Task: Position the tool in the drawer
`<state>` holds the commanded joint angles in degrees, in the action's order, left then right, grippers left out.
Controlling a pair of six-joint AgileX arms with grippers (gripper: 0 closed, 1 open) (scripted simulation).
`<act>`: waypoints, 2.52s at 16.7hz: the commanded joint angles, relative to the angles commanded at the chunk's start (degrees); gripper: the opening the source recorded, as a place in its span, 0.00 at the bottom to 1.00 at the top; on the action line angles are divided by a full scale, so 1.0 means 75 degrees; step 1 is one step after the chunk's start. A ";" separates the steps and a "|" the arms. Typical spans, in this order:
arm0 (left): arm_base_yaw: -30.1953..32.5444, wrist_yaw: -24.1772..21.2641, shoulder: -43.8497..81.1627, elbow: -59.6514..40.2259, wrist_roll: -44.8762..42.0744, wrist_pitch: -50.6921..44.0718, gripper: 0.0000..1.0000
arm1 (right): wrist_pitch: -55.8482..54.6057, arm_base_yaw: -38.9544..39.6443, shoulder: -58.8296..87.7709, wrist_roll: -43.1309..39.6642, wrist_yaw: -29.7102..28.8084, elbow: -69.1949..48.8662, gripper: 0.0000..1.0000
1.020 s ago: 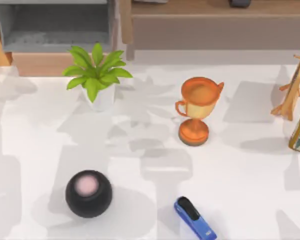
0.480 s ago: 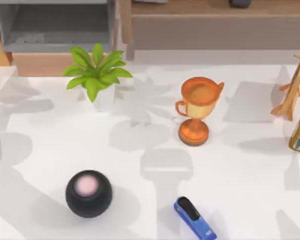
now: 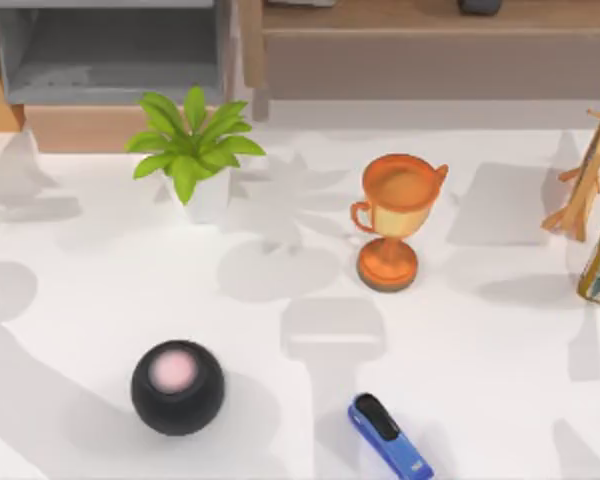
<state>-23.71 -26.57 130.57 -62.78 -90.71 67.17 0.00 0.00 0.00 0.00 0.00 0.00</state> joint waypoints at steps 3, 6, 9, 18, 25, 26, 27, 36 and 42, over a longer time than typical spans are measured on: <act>0.0031 0.0055 0.0105 -0.0249 -0.0008 -0.0104 1.00 | 0.0000 0.0000 0.0000 0.0000 0.0000 0.0000 1.00; 0.0119 0.0144 0.0335 -0.0722 -0.0006 -0.0345 1.00 | 0.0000 0.0000 0.0000 0.0000 0.0000 0.0000 1.00; 0.0156 0.0178 0.0424 -0.0908 -0.0004 -0.0441 1.00 | 0.0000 0.0000 0.0000 0.0000 0.0000 0.0000 1.00; 0.0156 0.0178 0.0424 -0.0908 -0.0004 -0.0441 0.47 | 0.0000 0.0000 0.0000 0.0000 0.0000 0.0000 1.00; 0.0156 0.0178 0.0424 -0.0908 -0.0004 -0.0441 0.00 | 0.0000 0.0000 0.0000 0.0000 0.0000 0.0000 1.00; 0.0156 0.0178 0.0424 -0.0908 -0.0004 -0.0441 0.00 | 0.0000 0.0000 0.0000 0.0000 0.0000 0.0000 1.00; 0.0156 0.0178 0.0424 -0.0908 -0.0004 -0.0441 0.00 | 0.0000 0.0000 0.0000 0.0000 0.0000 0.0000 1.00; 0.0012 0.0065 0.0269 -0.0601 0.0042 -0.0276 0.00 | 0.0000 0.0000 0.0000 0.0000 0.0000 0.0000 1.00; -0.0334 -0.0273 -0.0362 0.1075 0.0022 0.0484 0.00 | 0.0000 0.0000 0.0000 0.0000 0.0000 0.0000 1.00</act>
<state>-26.22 -28.62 127.85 -54.72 -90.55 70.80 0.00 0.00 0.00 0.00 0.00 0.00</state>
